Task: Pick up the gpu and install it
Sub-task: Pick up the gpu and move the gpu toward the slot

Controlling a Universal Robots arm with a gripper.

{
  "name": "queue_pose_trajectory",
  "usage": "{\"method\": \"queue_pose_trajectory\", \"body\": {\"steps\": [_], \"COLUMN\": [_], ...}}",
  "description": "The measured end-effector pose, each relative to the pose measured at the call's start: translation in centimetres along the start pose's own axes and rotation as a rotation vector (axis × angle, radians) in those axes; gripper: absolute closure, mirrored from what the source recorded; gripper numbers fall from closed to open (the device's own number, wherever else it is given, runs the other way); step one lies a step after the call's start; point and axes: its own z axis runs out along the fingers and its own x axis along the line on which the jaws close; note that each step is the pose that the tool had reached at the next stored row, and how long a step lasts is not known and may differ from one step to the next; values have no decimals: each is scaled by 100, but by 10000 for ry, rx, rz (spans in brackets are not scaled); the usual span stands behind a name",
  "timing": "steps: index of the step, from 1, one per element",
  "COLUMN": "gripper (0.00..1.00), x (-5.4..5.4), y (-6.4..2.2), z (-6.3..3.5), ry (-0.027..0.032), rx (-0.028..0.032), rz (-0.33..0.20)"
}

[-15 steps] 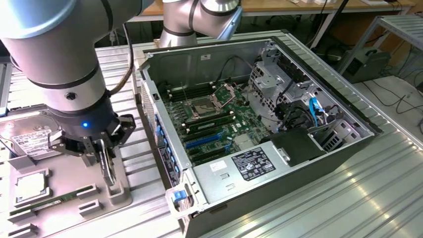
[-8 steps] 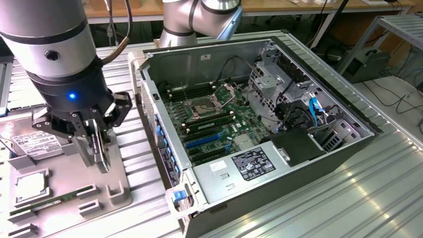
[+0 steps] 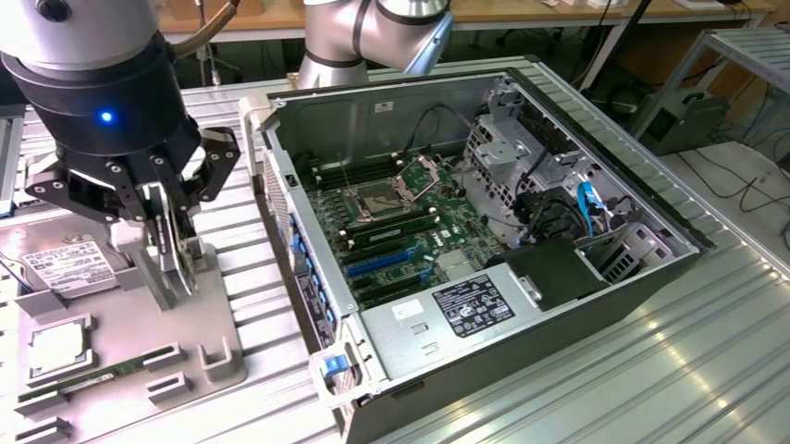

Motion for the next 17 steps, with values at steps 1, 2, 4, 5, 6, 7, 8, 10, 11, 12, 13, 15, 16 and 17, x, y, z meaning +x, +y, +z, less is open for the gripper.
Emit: {"method": "queue_pose_trajectory", "body": {"steps": [1, 2, 4, 5, 6, 7, 8, 10, 11, 12, 13, 15, 16, 17], "gripper": [72, 72, 72, 72, 72, 72, 72, 72, 72, 72, 72, 72, 72, 72], "x": [0, 0, -1, -2, -2, -3, -3, -5, -6, -6, -7, -8, -8, -9], "y": [0, 1, 3, 4, 6, 7, 8, 12, 14, 15, 17, 19, 20, 22], "z": [-10, -23, -60, -84, -111, -135, -168, -250, -277, -302, -330, -381, -407, -434], "ry": [-1, 0, -1, -1, -1, 0, 0, 0, 0, 0, 0, -1, 0, 0], "rx": [-8, -9, -14, -15, -16, -16, -16, -17, -17, -18, -19, -23, -23, -25], "rz": [0, 1, 0, 1, 0, 0, 1, 1, 1, 1, 1, 0, 0, 0]}}
